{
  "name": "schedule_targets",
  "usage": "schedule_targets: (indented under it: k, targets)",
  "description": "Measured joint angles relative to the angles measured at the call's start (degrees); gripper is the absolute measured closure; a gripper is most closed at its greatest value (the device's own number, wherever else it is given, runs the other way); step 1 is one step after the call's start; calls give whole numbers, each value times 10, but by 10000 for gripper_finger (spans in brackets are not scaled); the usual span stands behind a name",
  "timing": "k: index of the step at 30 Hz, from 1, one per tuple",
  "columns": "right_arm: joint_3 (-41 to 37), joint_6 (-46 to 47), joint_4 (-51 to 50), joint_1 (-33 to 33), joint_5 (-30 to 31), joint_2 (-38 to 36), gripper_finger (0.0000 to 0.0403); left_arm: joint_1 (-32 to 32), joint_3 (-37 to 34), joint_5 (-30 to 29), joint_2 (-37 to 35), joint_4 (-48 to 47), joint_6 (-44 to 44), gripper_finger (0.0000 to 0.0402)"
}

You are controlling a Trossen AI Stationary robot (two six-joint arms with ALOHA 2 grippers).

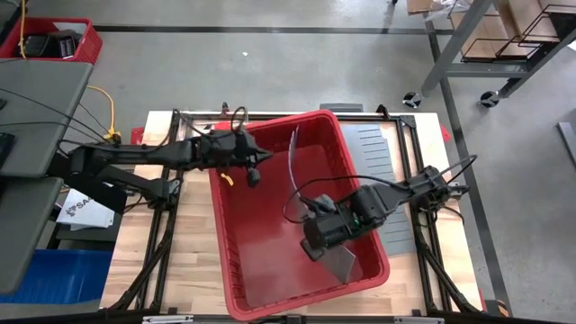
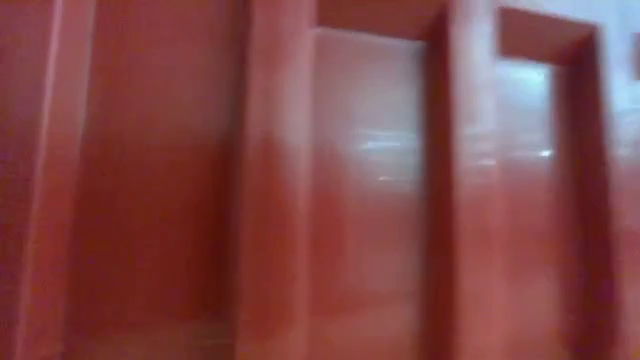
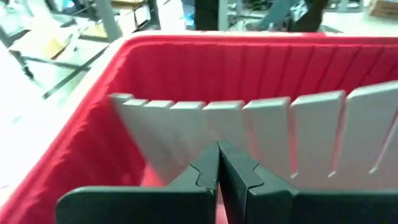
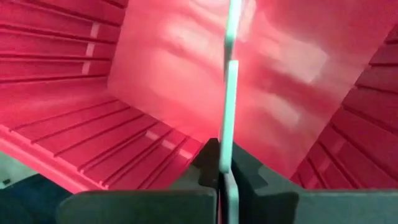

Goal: Sort blocks
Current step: Assemble the bin divider into the red bin

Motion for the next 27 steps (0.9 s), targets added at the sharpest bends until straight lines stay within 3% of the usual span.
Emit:
schedule_targets:
  k: [9,23,27]
  targets:
    - [-1,59,-1,30,67,-12,402,20,0,-12,-38,-100,0,401]
    - [-1,156,2,64,116,-11,403,31,0,-20,-38,-99,19,401]
    - [-1,171,2,67,118,-11,403,28,-15,-34,-38,-100,-31,401]
